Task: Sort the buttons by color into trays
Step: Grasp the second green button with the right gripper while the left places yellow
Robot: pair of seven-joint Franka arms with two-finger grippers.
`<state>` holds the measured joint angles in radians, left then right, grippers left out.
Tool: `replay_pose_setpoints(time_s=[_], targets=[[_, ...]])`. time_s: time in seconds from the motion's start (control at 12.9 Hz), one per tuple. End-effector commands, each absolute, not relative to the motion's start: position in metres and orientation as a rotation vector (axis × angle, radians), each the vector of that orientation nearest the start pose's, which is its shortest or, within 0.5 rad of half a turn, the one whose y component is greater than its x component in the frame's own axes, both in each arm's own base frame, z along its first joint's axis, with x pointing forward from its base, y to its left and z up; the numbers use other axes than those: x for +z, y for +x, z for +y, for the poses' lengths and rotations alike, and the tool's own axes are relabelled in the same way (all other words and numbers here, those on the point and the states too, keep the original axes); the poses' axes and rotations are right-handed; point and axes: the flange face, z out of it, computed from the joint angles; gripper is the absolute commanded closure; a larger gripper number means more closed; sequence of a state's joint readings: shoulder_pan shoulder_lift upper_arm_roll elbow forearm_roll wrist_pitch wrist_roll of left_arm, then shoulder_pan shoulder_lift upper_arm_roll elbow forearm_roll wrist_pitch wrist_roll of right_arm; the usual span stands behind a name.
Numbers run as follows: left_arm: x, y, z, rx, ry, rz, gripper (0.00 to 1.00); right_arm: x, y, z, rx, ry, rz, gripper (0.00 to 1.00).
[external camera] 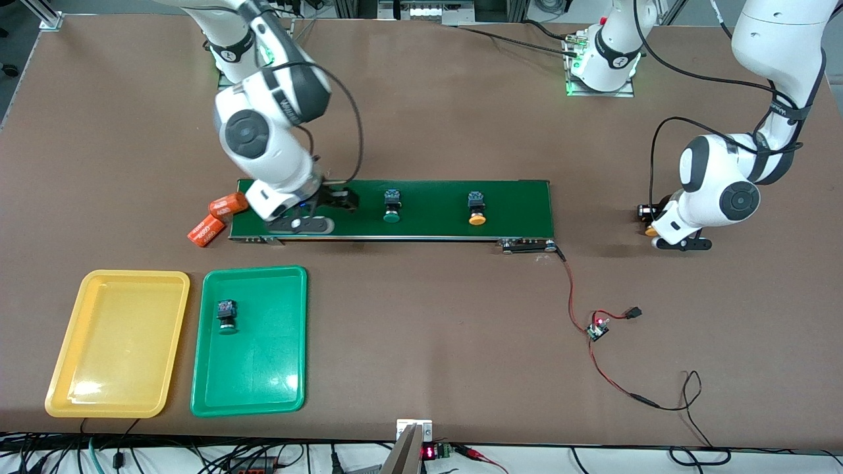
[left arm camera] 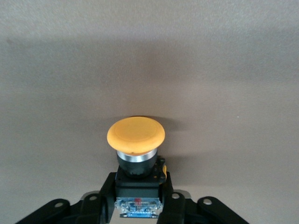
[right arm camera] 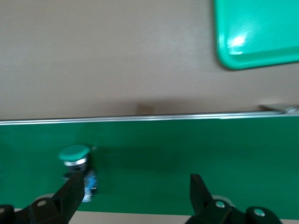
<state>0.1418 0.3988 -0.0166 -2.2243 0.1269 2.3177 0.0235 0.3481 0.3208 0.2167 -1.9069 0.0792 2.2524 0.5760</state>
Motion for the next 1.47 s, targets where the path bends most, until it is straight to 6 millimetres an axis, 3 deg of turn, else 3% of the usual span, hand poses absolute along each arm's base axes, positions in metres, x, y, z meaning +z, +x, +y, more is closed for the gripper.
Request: replay_pose_setpoints(time_s=[0.0, 0.08, 0.23, 0.46, 0.7, 0.85, 1.0, 1.16, 1.24, 1.31, 1.39], targets=[[0.192, 0.515, 0.062, 0.494, -3.032, 0.018, 0.89, 0.318, 0.51, 0.345, 0.024, -2.999, 0.185, 0.0], [0.207, 0.524, 0.06, 0.503, -3.03, 0.012, 0.89, 0.315, 0.507, 0.35, 0.015, -3.007, 0.18, 0.0], [0.246, 0.553, 0.029, 0.551, -3.025, 0.085, 0.88, 0.306, 0.504, 0.353, -0.01, -3.057, 0.16, 0.0], [0.287, 0.575, -0.048, 0.577, -3.117, 0.095, 0.88, 0.296, 0.497, 0.363, -0.026, -3.1, 0.075, 0.0], [0.288, 0.565, -0.131, 0.619, -3.202, 0.063, 0.87, 0.296, 0.496, 0.365, -0.029, -3.097, 0.182, 0.0], [0.278, 0.56, -0.184, 0.611, -3.312, -0.008, 0.87, 0.284, 0.494, 0.368, -0.029, -3.126, 0.146, 0.0], [0.263, 0.543, -0.219, 0.679, -3.304, 0.004, 0.87, 0.278, 0.492, 0.369, -0.024, -3.136, 0.132, 0.0], [0.253, 0.539, -0.231, 0.671, -3.305, -0.022, 0.86, 0.277, 0.491, 0.369, -0.017, -3.14, 0.13, 0.0], [0.249, 0.539, -0.232, 0.667, -3.309, -0.026, 0.77, 0.277, 0.488, 0.373, -0.014, -3.137, 0.121, 0.0], [0.247, 0.539, -0.232, 0.675, -3.308, -0.028, 0.31, 0.277, 0.488, 0.373, -0.015, -3.136, 0.121, 0.0], [0.249, 0.539, -0.231, 0.68, -3.305, -0.018, 0.0, 0.276, 0.488, 0.373, -0.013, -3.136, 0.121, 0.0]])
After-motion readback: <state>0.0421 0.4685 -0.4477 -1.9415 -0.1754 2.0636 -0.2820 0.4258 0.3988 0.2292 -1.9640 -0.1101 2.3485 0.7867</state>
